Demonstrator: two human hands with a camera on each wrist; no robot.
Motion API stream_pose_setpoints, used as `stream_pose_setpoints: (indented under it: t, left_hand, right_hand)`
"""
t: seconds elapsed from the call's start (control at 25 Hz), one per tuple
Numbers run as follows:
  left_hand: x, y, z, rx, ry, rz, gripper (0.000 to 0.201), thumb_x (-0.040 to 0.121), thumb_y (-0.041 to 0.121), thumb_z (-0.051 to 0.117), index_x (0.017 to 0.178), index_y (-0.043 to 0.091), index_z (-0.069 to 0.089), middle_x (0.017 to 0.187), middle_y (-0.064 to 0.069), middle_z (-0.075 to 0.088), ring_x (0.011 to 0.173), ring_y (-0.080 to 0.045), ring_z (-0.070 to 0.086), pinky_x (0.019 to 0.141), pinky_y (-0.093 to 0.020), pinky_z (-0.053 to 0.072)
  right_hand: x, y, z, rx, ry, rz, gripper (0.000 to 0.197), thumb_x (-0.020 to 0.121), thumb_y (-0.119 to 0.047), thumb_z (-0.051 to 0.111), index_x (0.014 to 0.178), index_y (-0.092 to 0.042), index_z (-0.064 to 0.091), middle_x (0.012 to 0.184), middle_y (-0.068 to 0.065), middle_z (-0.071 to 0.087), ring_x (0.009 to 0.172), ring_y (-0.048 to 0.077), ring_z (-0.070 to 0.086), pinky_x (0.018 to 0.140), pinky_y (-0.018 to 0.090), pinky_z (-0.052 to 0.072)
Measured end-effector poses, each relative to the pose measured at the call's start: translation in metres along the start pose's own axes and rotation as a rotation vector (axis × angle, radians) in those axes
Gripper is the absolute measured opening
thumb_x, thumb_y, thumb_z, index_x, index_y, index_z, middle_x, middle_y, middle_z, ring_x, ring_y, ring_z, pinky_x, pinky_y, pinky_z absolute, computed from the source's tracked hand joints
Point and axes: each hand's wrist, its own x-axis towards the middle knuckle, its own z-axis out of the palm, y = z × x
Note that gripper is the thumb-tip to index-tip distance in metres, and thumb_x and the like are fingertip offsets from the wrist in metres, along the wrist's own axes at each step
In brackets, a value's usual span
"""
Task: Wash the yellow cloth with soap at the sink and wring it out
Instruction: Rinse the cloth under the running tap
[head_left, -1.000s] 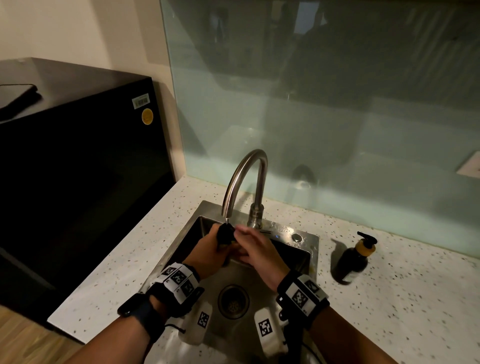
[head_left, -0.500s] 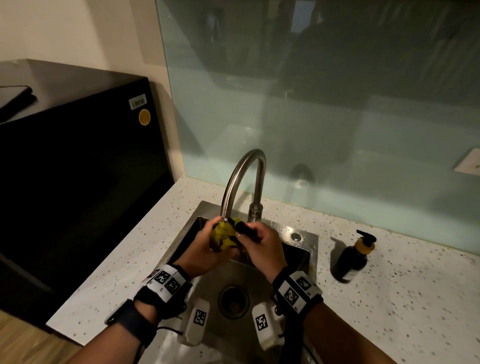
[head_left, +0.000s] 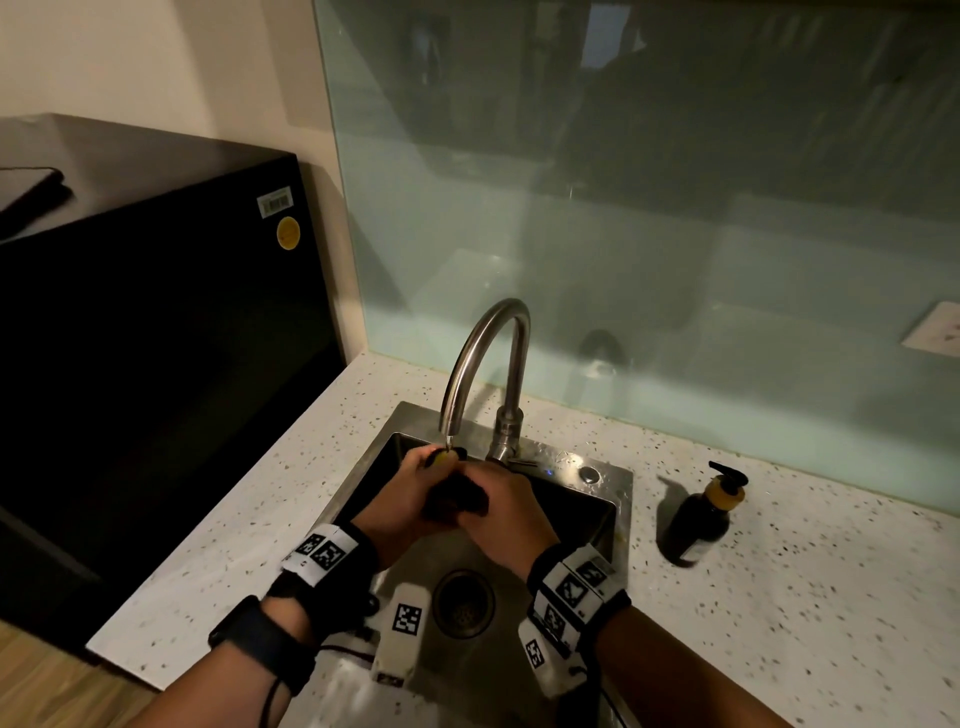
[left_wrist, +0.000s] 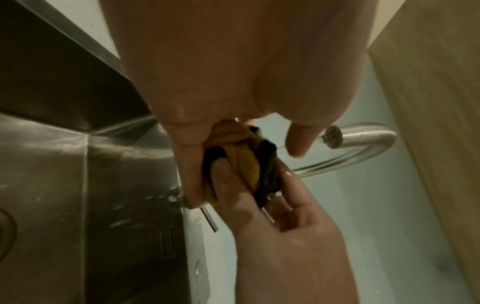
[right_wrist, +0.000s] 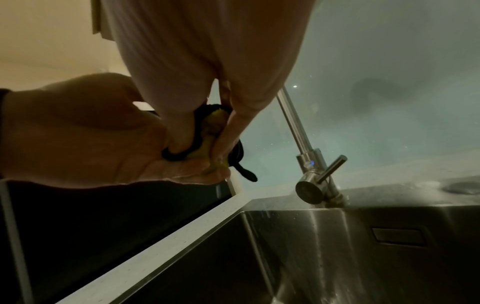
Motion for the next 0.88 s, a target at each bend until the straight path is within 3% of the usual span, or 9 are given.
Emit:
stream_pose_setpoints:
  t: [0.16, 0.28, 0.36, 0.48, 0.52, 0.64, 0.72, 0.8, 0.88]
  left_hand:
    - [0.004, -0.003, 0.006, 0.138, 0.084, 0.005, 0.025, 0.105, 0.026, 0.047, 0.126, 0.013, 0.045, 0.114, -0.022, 0.06, 0.096, -0.029, 0.062, 0.074, -0.04, 0.054]
    - [0.004, -0.004, 0.006, 0.268, 0.108, 0.045, 0.03, 0.106, 0.023, 0.045, 0.131, 0.006, 0.041, 0.098, -0.015, 0.059, 0.077, -0.024, 0.058, 0.061, -0.033, 0.049]
    - [0.001, 0.0, 0.006, 0.323, 0.093, 0.064, 0.026, 0.106, 0.019, 0.045, 0.128, 0.006, 0.043, 0.097, -0.017, 0.062, 0.075, -0.023, 0.061, 0.059, -0.032, 0.051]
    - [-0.002, 0.006, 0.004, 0.387, 0.031, 0.093, 0.021, 0.104, 0.01, 0.047, 0.124, 0.005, 0.048, 0.115, -0.024, 0.064, 0.098, -0.032, 0.068, 0.071, -0.037, 0.059]
    - [-0.003, 0.008, 0.003, 0.413, 0.001, 0.094, 0.022, 0.104, 0.009, 0.048, 0.125, 0.006, 0.048, 0.119, -0.025, 0.063, 0.104, -0.034, 0.068, 0.074, -0.036, 0.06]
    - [-0.006, 0.012, 0.003, 0.352, -0.067, 0.056, 0.042, 0.1, 0.011, 0.058, 0.135, 0.018, 0.037, 0.123, -0.023, 0.062, 0.108, -0.032, 0.067, 0.087, -0.046, 0.059]
    - [-0.008, 0.015, 0.004, 0.277, -0.113, 0.058, 0.056, 0.096, 0.007, 0.063, 0.139, 0.022, 0.031, 0.121, -0.018, 0.062, 0.109, -0.03, 0.066, 0.09, -0.043, 0.059]
    - [-0.008, 0.016, 0.004, 0.343, -0.128, 0.09, 0.056, 0.094, 0.008, 0.067, 0.138, 0.023, 0.036, 0.119, -0.015, 0.063, 0.108, -0.028, 0.067, 0.09, -0.039, 0.059]
    - [-0.007, 0.016, 0.005, 0.507, -0.082, 0.122, 0.043, 0.096, 0.013, 0.064, 0.134, 0.016, 0.043, 0.115, -0.016, 0.064, 0.1, -0.029, 0.068, 0.086, -0.041, 0.058]
  right_hand:
    - [0.002, -0.002, 0.005, -0.042, 0.101, 0.021, 0.037, 0.077, 0.005, 0.068, 0.108, -0.014, 0.073, 0.104, 0.002, 0.071, 0.09, 0.004, 0.062, 0.079, 0.008, 0.046]
    - [0.001, -0.001, 0.008, 0.019, 0.123, 0.064, 0.03, 0.073, 0.002, 0.074, 0.092, -0.021, 0.067, 0.093, -0.003, 0.066, 0.079, 0.0, 0.058, 0.068, 0.008, 0.041]
    - [0.001, -0.003, 0.003, 0.135, 0.027, 0.119, 0.046, 0.072, -0.006, 0.079, 0.104, -0.027, 0.054, 0.102, -0.007, 0.059, 0.088, 0.0, 0.057, 0.07, 0.013, 0.048]
    - [0.005, 0.001, -0.009, 0.264, -0.144, 0.177, 0.097, 0.062, -0.027, 0.086, 0.144, -0.03, 0.034, 0.125, -0.012, 0.052, 0.114, 0.003, 0.053, 0.098, 0.024, 0.049]
    - [0.006, 0.002, -0.012, 0.244, -0.168, 0.17, 0.096, 0.062, -0.03, 0.086, 0.145, -0.029, 0.038, 0.127, -0.013, 0.054, 0.116, 0.002, 0.053, 0.101, 0.025, 0.047]
    - [0.009, 0.004, -0.015, 0.124, -0.085, 0.166, 0.051, 0.073, -0.021, 0.083, 0.12, -0.022, 0.064, 0.106, -0.014, 0.066, 0.098, 0.0, 0.06, 0.088, 0.019, 0.048]
    - [0.011, 0.006, -0.013, 0.091, 0.003, 0.165, 0.027, 0.077, -0.011, 0.079, 0.103, -0.018, 0.07, 0.091, -0.009, 0.068, 0.085, 0.002, 0.063, 0.076, 0.017, 0.048]
    - [0.009, 0.002, -0.008, 0.08, 0.079, 0.142, 0.017, 0.079, -0.003, 0.074, 0.087, -0.018, 0.07, 0.079, -0.009, 0.065, 0.074, 0.001, 0.061, 0.065, 0.013, 0.046]
    - [0.008, -0.001, -0.004, 0.096, 0.123, 0.157, 0.027, 0.081, -0.002, 0.07, 0.074, -0.027, 0.061, 0.072, -0.011, 0.06, 0.066, -0.001, 0.057, 0.058, 0.009, 0.041]
